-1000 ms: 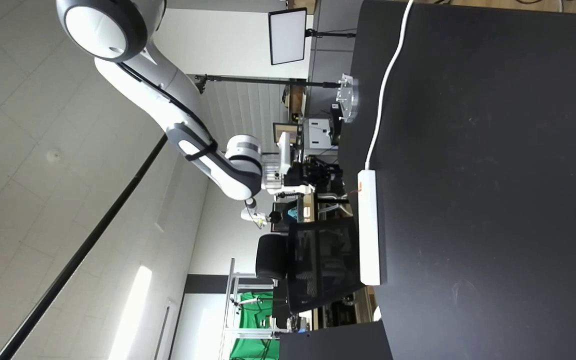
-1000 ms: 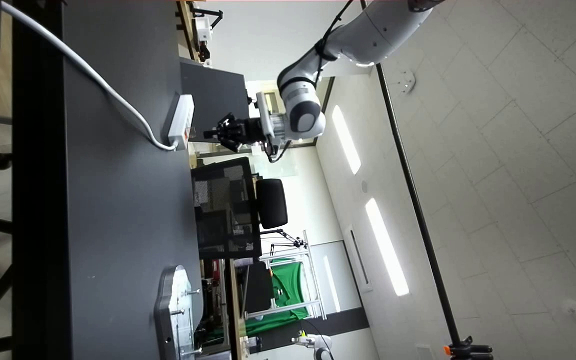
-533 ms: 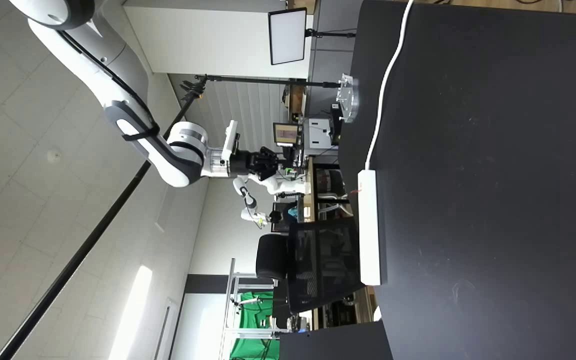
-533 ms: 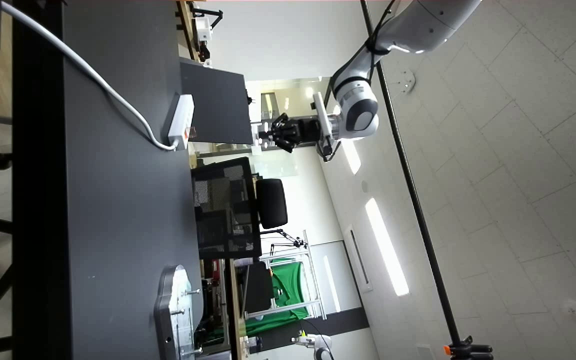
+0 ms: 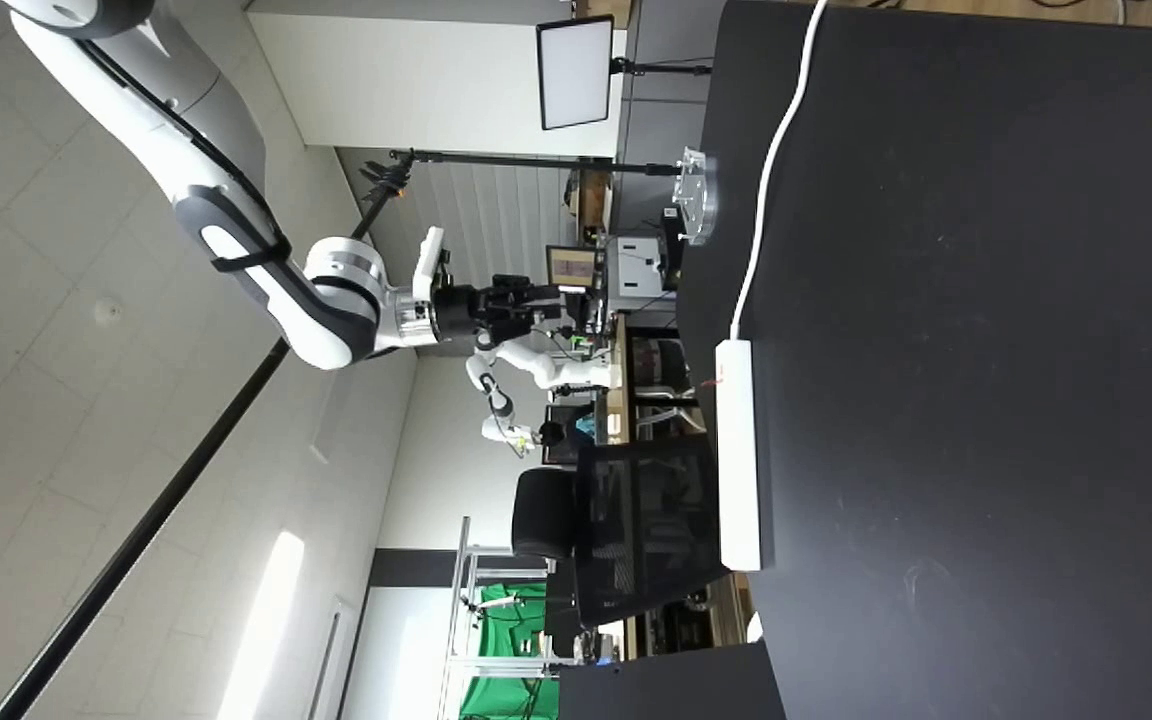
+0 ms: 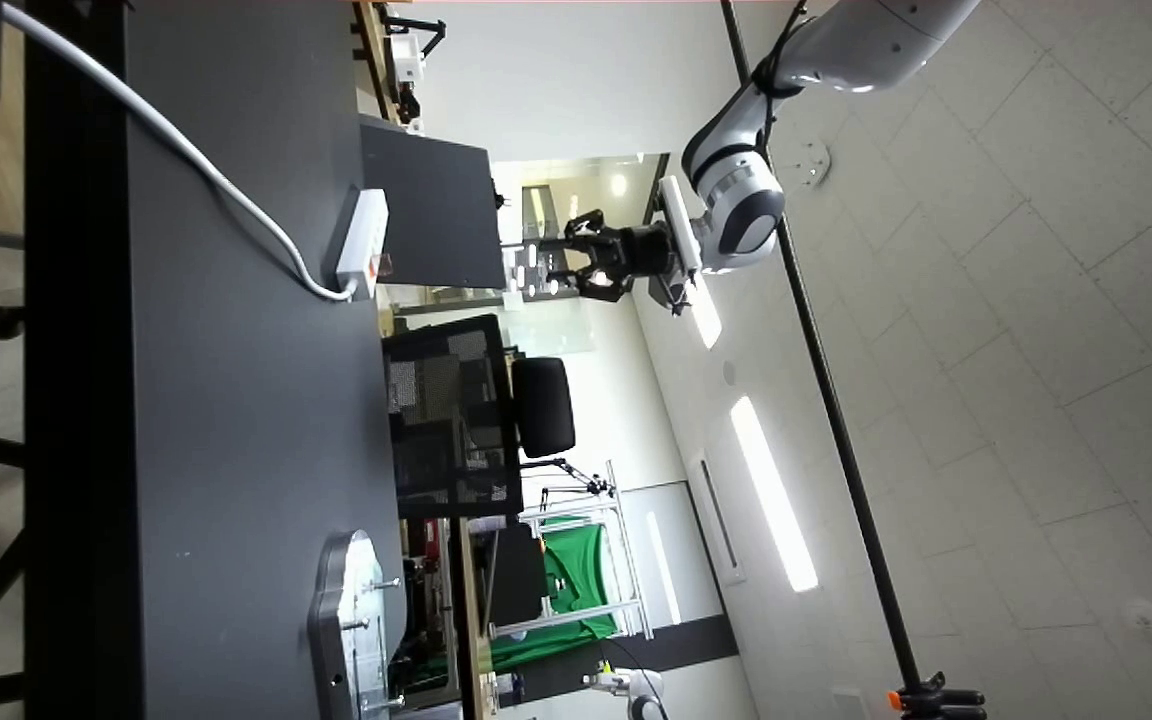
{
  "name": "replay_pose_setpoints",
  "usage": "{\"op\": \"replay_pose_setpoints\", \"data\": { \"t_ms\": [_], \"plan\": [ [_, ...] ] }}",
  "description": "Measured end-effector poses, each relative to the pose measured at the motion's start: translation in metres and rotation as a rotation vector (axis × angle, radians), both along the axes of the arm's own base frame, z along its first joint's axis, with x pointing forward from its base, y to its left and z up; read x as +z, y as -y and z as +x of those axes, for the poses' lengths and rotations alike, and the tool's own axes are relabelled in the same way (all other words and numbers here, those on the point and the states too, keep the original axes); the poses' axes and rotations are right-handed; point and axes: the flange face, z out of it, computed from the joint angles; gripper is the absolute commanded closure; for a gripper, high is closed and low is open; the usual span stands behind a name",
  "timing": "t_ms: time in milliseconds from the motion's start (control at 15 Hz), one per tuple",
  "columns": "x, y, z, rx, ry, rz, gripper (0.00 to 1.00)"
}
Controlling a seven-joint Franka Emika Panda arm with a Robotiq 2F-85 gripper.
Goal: Push down on the button on the adaptor.
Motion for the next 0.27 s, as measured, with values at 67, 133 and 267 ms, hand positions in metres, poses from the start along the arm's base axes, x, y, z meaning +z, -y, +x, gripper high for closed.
{"op": "replay_pose_setpoints", "data": {
  "t_ms": [67,133,267],
  "plan": [
    [-0.0016,-0.0017,-0.0011,0.012,-0.017,-0.005,0.37],
    [-0.0029,-0.0029,-0.0010,0.015,-0.022,-0.005,0.30],
    [-0.0052,-0.0025,-0.0007,0.015,-0.023,-0.004,0.19]
  ]
}}
